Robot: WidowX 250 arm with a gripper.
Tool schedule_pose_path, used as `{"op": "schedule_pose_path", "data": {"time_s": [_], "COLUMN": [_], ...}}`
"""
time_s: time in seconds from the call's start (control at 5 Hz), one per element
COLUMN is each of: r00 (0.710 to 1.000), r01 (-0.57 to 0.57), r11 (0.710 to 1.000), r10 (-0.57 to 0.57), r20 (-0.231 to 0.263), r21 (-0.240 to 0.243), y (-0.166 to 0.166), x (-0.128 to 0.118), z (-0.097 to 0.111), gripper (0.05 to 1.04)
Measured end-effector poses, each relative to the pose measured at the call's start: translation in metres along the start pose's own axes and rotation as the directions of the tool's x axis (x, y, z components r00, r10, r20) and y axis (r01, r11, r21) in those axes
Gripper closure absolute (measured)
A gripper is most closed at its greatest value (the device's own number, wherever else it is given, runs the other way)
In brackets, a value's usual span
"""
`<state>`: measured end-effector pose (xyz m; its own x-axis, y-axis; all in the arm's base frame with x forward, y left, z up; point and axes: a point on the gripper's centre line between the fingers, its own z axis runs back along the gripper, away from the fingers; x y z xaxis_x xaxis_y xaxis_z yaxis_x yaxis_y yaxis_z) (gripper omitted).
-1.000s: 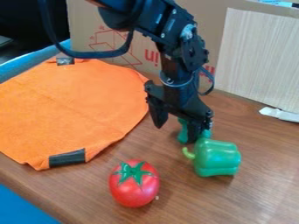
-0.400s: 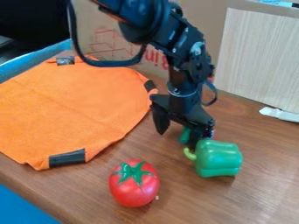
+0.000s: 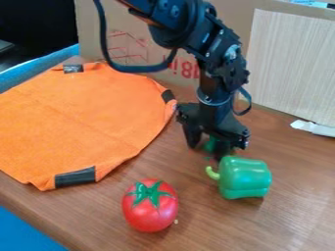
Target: Moved the green figure from the right to the left
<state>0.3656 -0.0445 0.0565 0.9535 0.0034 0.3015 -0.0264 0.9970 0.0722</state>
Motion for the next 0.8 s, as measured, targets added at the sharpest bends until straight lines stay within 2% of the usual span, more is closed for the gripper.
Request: {"op": "schedule_pose_path", "data": {"time_s": [0.2, 0.4, 0.8], "r00": [1.0, 0.999, 0.996], "r01": [-0.004, -0.042, -0.093], "r11": [1.0, 0.999, 0.995], "r10": [0.004, 0.042, 0.093], "r20": [-0.01, -0.014, -0.01], "r21": [-0.013, -0.009, -0.024], "y": [0.0, 0.01, 0.027], "x": [-0.001, 0.0, -0.006], "z": [0.0, -0.001, 0.008], "gripper": [0.722, 0.883, 0.891]}}
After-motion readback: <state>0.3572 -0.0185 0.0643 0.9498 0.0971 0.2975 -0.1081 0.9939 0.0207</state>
